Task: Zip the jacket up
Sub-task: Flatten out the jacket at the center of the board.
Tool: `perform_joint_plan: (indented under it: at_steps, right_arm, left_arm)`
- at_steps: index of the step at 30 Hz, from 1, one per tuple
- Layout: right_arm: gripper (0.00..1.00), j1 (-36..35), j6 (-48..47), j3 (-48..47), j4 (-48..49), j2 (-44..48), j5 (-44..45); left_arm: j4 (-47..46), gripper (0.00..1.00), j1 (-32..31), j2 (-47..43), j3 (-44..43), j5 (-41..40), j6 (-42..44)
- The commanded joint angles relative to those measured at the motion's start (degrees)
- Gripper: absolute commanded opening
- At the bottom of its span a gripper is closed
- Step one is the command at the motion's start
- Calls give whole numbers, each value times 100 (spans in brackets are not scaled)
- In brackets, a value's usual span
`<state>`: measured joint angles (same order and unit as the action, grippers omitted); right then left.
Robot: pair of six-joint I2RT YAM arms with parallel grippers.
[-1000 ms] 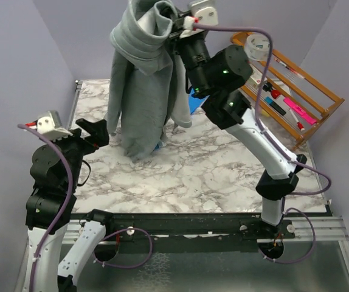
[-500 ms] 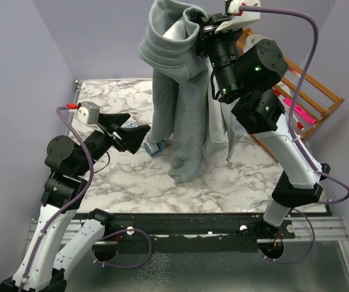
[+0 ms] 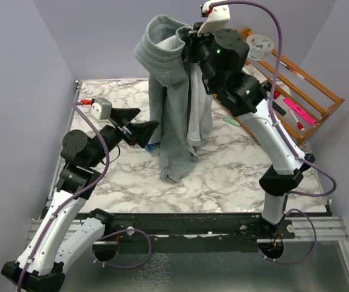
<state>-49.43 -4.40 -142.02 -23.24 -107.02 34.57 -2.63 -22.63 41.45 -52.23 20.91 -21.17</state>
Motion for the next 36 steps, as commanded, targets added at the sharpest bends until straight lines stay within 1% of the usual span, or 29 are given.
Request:
perform_joint_plan:
  at_steps: [1,5,7,9,10,12,13,15,19,22,24,29,31,34,35,36]
  right_arm:
    - [0,710,1216,-234,-383,81,-1116]
    - [0,850,1432,311,-375,347,-1497]
    - [0,871,1527,423,-402,435,-1671]
    - [0,874,1620,495,-476,473,-1786]
    - [0,880,1662,544,-494,491,-1852]
    - [0,882,1759,672,-493,561,-1975]
    - [0,882,1818,747,-478,598,-2038]
    - [0,882,1898,837,-460,665,-2164]
    - [0,882,1998,954,-488,807,-2364]
    - [0,882,2007,1150,-439,968,-2476]
    - [0,882,1994,1292,-424,1083,-2512]
    - [0,882,1991,1532,-429,1254,-2879]
    - [0,882,2021,1693,-338,1359,-2992]
    - [0,882,2078,1920,-222,1531,-3173]
    - [0,882,2103,1994,-183,1584,-3234]
    - [0,882,2117,2072,-154,1648,-3275]
  left_arm:
    - [-642,99,-39,140,194,-359,-69]
    - [-1130,99,-133,487,267,-527,-161]
    - [-1180,99,-358,802,177,-650,-61]
    - [-1215,99,-837,1115,49,-972,208]
    - [-1251,99,-1265,1268,-2,-1255,390]
    - [-1468,99,-1855,1497,4,-1816,728]
    - [-1580,99,-2086,1620,29,-2032,866]
    - [-1751,99,-2396,1867,84,-2756,948]
    - [-2117,99,-2577,2216,330,-4161,950]
    - [-2160,99,-2584,2375,432,-4969,771]
    - [-2189,99,-2580,2398,481,-5128,679]
    - [-2338,99,-2571,2648,348,-5168,599]
    - [-2349,91,-2574,2847,187,-5270,590]
    - [-2347,74,-2560,3100,-43,-5354,608]
    - [-2347,68,-2551,3156,-115,-5330,636]
    - [-2347,58,-2539,3182,-175,-5270,685]
